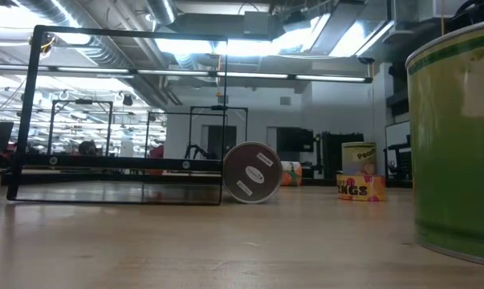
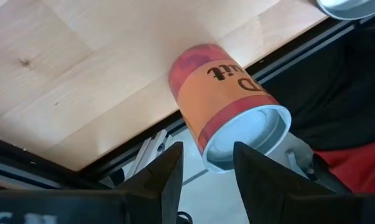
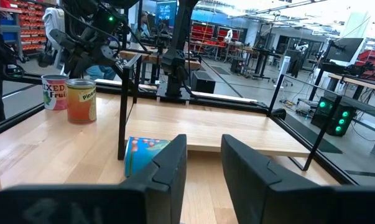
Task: Pick and place cans onto a shelf
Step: Put the canned mix fruits on the shelf
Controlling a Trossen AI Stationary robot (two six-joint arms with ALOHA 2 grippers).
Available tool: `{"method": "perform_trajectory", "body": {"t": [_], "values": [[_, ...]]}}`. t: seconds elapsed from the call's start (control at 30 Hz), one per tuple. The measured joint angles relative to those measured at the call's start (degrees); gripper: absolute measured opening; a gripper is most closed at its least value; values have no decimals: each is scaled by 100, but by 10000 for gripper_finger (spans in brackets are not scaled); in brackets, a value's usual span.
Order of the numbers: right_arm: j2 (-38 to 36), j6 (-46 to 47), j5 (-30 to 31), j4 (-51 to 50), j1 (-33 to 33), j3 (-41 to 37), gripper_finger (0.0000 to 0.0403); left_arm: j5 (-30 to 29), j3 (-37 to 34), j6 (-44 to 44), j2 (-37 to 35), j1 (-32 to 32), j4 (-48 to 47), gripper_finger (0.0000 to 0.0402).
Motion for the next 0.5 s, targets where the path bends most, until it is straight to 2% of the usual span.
{"method": "perform_trajectory", "body": {"t": [0.33,0.5], "values": [[1,0,0,-1,0,1,105,-45,0,0,8,0,-6,134],[1,0,0,-2,1,1,105,48,0,2,243,-16,54,134]]}}
